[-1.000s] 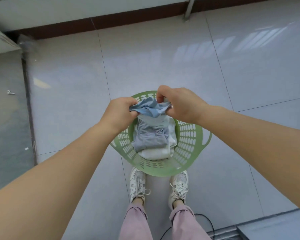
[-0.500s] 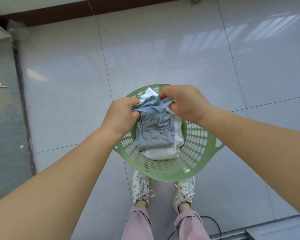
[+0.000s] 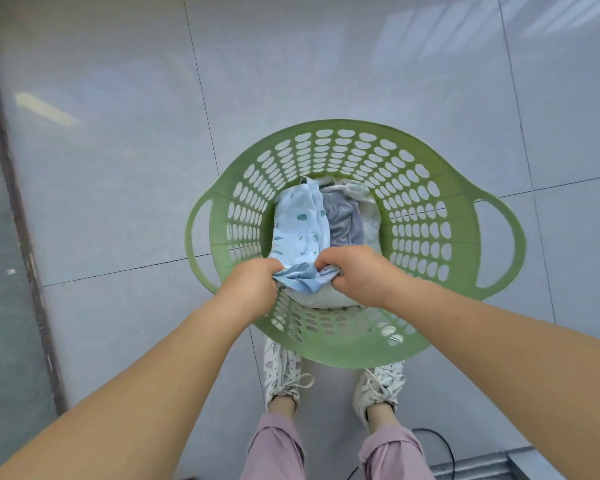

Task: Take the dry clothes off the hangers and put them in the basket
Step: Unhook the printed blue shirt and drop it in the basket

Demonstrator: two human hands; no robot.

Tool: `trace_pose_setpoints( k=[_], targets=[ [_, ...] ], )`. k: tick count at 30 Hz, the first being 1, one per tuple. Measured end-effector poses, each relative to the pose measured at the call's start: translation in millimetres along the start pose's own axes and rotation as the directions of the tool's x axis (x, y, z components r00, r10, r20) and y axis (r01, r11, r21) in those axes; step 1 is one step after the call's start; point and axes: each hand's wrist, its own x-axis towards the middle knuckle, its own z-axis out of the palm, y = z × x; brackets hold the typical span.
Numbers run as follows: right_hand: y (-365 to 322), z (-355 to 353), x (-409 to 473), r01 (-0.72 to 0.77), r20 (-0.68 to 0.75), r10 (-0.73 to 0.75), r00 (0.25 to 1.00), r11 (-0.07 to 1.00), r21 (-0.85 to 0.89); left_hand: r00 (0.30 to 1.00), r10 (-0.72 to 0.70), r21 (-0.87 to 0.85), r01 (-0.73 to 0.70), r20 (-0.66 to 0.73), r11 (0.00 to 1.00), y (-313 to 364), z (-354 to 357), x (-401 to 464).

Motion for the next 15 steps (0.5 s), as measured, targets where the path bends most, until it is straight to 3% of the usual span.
trace_pose_setpoints(
  k=[10, 15],
  targets=[
    [39.3, -22.0, 108.3, -0.109, -0.139, 0.138, 0.981, 0.974, 0.197, 0.99, -0.092, -0.037, 0.088, -0.106, 0.995, -3.1, -3.9, 114.0],
    [65.5, -16.7, 153.5, -0.276, -0.219, 0.301, 0.928, 0.951, 0.139, 0.966, -0.212, -0.027, 0.21, -0.15, 0.977, -5.2, 11.8, 157.5]
  ],
)
